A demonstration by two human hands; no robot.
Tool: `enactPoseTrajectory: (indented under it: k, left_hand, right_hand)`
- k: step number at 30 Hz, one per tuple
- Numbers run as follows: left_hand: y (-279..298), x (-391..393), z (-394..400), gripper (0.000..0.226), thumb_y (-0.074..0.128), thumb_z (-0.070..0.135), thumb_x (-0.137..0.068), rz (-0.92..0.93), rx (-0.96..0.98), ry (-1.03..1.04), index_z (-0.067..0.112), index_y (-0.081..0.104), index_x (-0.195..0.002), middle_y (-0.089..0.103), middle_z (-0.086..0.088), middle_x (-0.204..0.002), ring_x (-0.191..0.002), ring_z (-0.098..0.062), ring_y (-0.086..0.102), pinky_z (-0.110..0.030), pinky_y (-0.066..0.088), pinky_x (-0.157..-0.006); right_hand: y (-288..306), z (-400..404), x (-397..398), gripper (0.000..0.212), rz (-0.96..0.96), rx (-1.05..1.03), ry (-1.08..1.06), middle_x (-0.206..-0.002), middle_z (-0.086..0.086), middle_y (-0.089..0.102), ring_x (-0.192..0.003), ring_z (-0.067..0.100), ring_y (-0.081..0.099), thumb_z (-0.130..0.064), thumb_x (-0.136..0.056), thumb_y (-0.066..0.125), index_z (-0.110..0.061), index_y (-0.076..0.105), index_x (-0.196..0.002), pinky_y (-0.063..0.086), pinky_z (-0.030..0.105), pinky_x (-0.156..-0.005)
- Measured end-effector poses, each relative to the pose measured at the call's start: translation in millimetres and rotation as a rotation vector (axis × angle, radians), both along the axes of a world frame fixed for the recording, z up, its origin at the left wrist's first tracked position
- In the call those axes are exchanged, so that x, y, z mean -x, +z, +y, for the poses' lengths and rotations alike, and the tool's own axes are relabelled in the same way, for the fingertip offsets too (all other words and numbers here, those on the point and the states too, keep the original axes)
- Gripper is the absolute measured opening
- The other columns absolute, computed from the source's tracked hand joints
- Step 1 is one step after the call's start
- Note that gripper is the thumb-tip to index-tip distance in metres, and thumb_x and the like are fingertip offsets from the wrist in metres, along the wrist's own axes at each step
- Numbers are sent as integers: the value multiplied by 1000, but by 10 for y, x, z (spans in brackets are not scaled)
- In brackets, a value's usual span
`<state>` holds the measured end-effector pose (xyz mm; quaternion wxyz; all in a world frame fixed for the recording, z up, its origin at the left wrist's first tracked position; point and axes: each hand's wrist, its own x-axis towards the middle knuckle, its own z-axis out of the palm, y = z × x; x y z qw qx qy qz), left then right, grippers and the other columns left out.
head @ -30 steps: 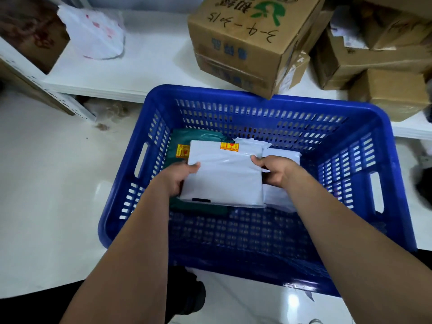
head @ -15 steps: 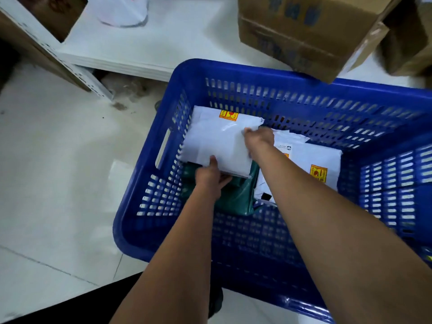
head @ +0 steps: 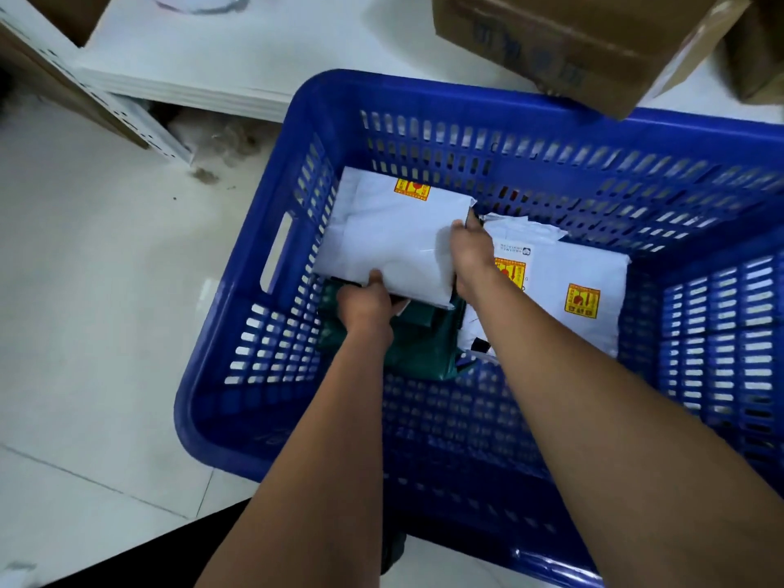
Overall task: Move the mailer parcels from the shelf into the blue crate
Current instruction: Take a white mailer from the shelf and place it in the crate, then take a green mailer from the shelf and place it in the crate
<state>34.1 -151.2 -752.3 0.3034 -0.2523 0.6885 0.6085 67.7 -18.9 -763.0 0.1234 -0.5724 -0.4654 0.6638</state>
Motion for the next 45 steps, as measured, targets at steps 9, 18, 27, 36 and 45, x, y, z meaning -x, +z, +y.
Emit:
enactPoseTrajectory:
  k: [9, 18, 27, 36, 45]
  left_hand:
    - [238, -42, -8, 12, 49, 4, -97, -161, -313, 118, -1, 60, -97, 65, -17, -93, -85, -31, 66, -47, 59, -81]
    - [507, -172, 16, 34, 43, 25, -101, -298, -18, -166, 1, 56, -121, 58, -25, -112, -66, -28, 46, -51, 48, -97]
    - [2161, -692, 538, 46, 28, 31, -104, -259, 47, -520, 2, 49, -134, 49, -15, -138, -128, -38, 46, -52, 42, -103]
    - [4382, -1295, 1268, 36, 33, 33, -102, 84, -104, -779, 7, 57, -102, 57, -10, -97, -98, -31, 58, -43, 46, -83]
    - [5891, -1812, 1833, 42, 34, 25, -100, 361, -285, -807, 6, 47, -134, 53, -11, -111, -97, -33, 53, -46, 48, -83]
  right_hand:
    - [-109, -286, -981, 36, -96, -127, -139, -116, 5, 65, -86, 22, 64, -21, -99, 42, -25, 57, -132, 50, 31, -67]
    - [431, 11, -1166, 38, -195, 28, -118, -106, 12, 65, -86, 29, 63, -10, -96, 39, -16, 58, -128, 57, 43, -84]
    - [2068, 273, -1584, 31, -37, 145, -71, -121, 19, 57, -104, 32, 62, -6, -102, 35, -2, 49, -128, 51, 44, -96]
    - [4143, 658, -2234, 12, 101, -77, -115, -95, 13, 50, -71, 27, 53, -12, -98, 35, -10, 47, -95, 48, 39, -68]
    - [5691, 1071, -2656, 22, 259, -278, -257, -92, 14, 58, -82, 30, 58, -13, -93, 40, -7, 55, -108, 54, 40, -72]
